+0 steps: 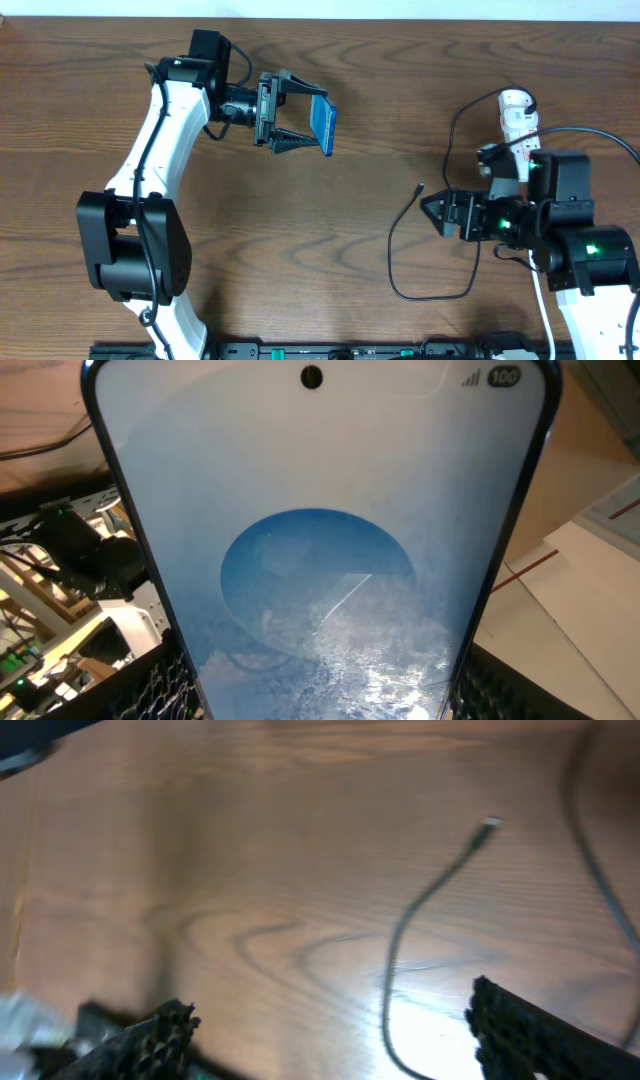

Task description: Plug charger to phone and switch on socket

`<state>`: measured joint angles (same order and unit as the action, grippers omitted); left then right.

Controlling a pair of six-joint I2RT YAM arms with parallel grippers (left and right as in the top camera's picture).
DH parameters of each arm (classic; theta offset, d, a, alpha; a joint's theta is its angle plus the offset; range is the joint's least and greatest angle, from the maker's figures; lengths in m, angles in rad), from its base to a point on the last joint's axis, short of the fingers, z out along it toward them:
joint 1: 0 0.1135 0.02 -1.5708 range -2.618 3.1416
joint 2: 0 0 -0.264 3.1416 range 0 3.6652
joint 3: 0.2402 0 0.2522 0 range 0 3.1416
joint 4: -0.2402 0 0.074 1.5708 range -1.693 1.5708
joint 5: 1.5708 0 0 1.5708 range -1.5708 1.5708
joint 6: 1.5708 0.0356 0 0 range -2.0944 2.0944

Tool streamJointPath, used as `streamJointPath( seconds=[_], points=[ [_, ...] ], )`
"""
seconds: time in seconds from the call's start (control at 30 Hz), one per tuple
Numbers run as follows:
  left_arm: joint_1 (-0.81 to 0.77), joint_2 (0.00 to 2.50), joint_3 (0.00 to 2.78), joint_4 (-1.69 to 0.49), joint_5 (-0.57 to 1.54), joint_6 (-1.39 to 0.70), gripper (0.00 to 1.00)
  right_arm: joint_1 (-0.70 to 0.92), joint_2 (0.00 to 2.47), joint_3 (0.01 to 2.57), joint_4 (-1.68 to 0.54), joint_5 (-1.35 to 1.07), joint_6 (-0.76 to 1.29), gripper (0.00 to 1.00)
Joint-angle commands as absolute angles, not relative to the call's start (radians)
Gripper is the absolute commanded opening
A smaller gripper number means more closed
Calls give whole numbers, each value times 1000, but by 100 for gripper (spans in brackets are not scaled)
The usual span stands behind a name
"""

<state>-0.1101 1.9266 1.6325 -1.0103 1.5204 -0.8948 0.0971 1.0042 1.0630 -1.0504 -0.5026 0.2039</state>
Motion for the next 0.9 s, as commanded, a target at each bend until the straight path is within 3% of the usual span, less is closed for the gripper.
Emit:
streamJointPath(
  seconds=[0.0,0.4,0.7,0.87],
  points=[
    [-108,1900,1636,-1012,1573,-904,74,205,1037,1182,-1058,-525,234,90],
    [-108,1900,1636,-1012,1573,-904,74,632,1386,1658,-1168,-76,416,93],
    [-108,1900,1636,-1012,1573,-904,74,786,1586,1856,-1143,207,534,90],
    [-108,1900,1636,-1012,1573,-904,75,819,1629,1855,-1099,307,619,81]
  ],
)
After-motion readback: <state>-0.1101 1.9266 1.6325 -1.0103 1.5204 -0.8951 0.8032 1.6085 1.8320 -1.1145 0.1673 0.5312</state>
